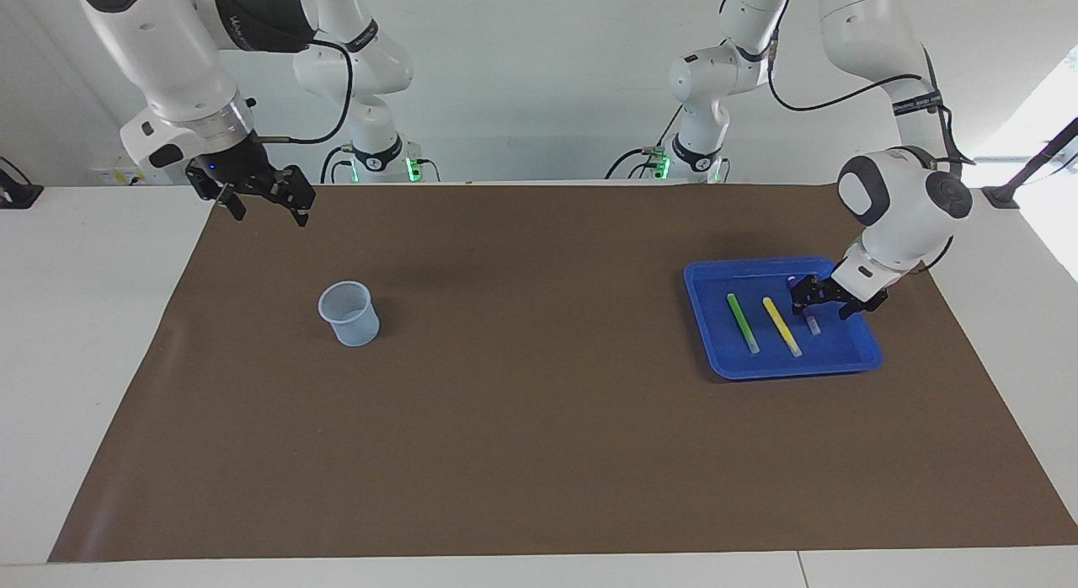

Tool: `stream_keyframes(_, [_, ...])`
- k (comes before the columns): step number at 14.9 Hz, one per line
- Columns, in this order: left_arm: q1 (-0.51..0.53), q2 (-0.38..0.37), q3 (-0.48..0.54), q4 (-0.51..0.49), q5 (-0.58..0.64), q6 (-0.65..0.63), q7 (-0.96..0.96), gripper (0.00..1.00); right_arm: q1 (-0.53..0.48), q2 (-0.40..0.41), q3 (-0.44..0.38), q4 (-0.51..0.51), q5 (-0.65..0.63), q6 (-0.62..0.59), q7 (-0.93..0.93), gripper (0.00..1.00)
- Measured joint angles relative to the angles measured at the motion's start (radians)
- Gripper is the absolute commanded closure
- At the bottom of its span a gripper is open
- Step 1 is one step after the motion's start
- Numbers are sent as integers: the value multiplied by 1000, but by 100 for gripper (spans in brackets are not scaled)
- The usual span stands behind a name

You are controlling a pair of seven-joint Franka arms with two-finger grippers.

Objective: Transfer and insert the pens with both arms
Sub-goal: 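Lower the left gripper onto the purple pen in the blue tray and grasp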

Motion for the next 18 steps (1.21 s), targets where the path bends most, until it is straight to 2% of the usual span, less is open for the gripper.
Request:
stream_keyframes(10, [7, 34, 4, -4, 3, 23, 26, 9, 11, 0, 11, 0, 0, 0, -16, 0])
stream_keyframes(14, [8, 35, 7, -22, 8, 23, 26, 17, 11, 0, 11, 0, 0, 0, -17, 0])
stream_keyframes(18, [11, 35, 13, -34, 8, 24, -6, 31, 11, -1, 11, 0, 0, 0, -17, 0])
